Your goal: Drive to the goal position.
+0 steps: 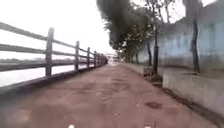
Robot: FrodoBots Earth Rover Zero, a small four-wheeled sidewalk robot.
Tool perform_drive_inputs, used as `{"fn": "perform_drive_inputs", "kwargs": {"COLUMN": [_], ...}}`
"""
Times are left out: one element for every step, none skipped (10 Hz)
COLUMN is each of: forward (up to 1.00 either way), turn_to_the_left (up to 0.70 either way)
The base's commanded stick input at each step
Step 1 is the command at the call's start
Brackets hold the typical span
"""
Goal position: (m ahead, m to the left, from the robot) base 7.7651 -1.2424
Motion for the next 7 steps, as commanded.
{"fn": "perform_drive_inputs", "kwargs": {"forward": [1.0,1.0,1.0,1.0,1.0,1.0,1.0], "turn_to_the_left": [0.1,0.1,0.1,0.1,0.1,0.1,0.1]}}
